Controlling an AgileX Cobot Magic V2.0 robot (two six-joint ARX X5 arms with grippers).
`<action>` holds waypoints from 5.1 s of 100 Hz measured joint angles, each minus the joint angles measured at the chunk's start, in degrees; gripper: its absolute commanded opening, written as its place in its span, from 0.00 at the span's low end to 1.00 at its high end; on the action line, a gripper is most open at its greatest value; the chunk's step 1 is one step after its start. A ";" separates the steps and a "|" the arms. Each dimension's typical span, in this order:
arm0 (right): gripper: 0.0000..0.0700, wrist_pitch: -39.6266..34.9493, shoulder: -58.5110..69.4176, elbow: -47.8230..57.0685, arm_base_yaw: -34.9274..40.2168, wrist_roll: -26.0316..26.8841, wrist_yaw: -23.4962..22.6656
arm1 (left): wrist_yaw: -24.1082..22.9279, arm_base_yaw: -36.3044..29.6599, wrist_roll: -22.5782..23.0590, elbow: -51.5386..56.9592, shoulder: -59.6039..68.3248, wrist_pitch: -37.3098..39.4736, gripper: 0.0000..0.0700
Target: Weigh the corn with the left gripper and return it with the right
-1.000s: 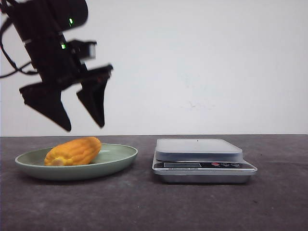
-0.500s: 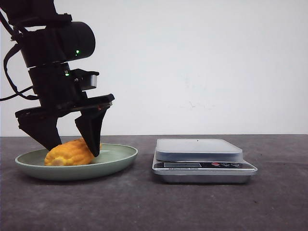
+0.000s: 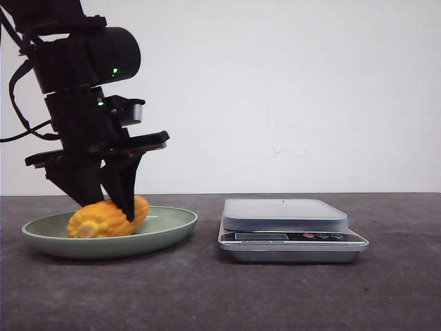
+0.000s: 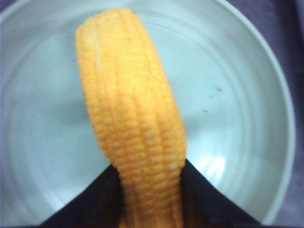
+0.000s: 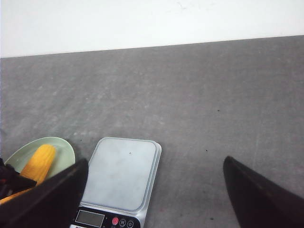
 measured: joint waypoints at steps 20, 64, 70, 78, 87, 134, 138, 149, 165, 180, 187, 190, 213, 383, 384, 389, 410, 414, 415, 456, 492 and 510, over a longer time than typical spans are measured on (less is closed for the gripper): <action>0.82 -0.15 0.00 0.00 0.00 0.00 0.00 | -0.52 -2.58 -1.07 2.62 -7.85 -0.72 0.00; 0.82 -1.73 -0.20 0.00 0.00 0.00 0.00 | -0.66 -10.73 -3.43 22.18 -4.31 -2.60 0.01; 0.82 -1.77 -0.52 0.00 0.00 0.00 0.00 | -0.85 -11.30 -3.63 23.98 -2.03 -3.69 0.01; 0.82 -1.77 -1.33 0.00 0.00 0.00 0.00 | -0.87 -11.96 -3.72 26.21 1.62 -5.44 0.01; 0.82 -1.77 -2.25 0.00 0.00 -0.02 0.00 | -0.87 -12.46 -4.28 28.81 5.99 -6.49 0.01; 0.82 -3.19 -3.89 0.00 0.00 -0.04 0.00 | -4.02 -17.42 -5.31 35.21 20.13 -7.61 0.01; 0.82 -3.39 -3.89 0.00 0.00 -0.07 0.00 | -4.85 -17.66 -4.92 35.21 20.76 -7.78 0.01; 0.82 -3.80 -3.89 0.00 0.00 -0.44 0.00 | -5.31 -18.03 -4.39 35.21 21.79 -7.93 0.01; 0.82 -4.74 -3.87 0.00 0.00 -0.68 0.00 | -5.33 -18.29 -4.24 35.21 22.16 -7.50 0.01; 0.82 -5.44 -3.87 0.00 0.00 -0.87 0.00 | -5.79 -18.29 -4.15 35.21 22.60 -7.50 0.03; 0.82 -5.75 -3.87 0.00 0.00 -0.87 0.00 | -5.79 -18.29 -3.93 35.21 22.60 -7.50 0.16; 0.82 -5.79 -3.87 0.00 0.00 -0.87 0.00 | -5.79 -18.29 -3.85 35.21 22.60 -7.50 0.21; 0.82 -5.79 -3.87 0.00 0.00 -0.90 0.00 | -5.81 -18.32 -2.99 35.21 22.60 -7.58 0.41; 0.82 -4.57 -3.85 0.00 3.37 -1.51 -0.02 | -31.85 -10.51 4.68 48.96 -31.32 -39.54 0.74; 0.82 -4.39 -3.85 0.00 3.37 -1.49 -0.02 | -32.22 -10.51 4.59 48.96 -32.09 -40.15 0.74; 0.82 -4.13 -3.80 0.00 3.67 -1.51 -0.02 | -34.47 -10.51 4.17 48.96 -35.67 -43.28 0.74; 0.82 -4.20 -2.84 0.00 5.46 -1.49 0.00 | -38.10 -10.51 -3.17 47.93 -51.08 -48.94 0.74; 0.82 -4.17 -2.67 0.00 5.92 -1.49 0.00 | -38.05 -10.51 -4.37 47.17 -54.07 -48.94 0.74; 0.82 -4.15 -2.51 0.00 6.05 -1.51 -0.02 | -38.05 -10.49 -4.59 46.99 -54.84 -48.94 0.74; 0.82 -1.40 4.22 0.00 11.34 -1.49 0.02 | -23.50 -0.83 -10.10 27.98 -81.22 -48.94 0.74; 0.82 4.59 18.60 0.28 21.73 0.00 4.20 | -11.47 16.63 -5.57 9.16 -83.38 -48.94 0.73; 0.82 6.69 27.43 3.69 27.56 1.44 8.63 | -11.15 18.73 -3.50 2.43 -83.38 -48.94 0.73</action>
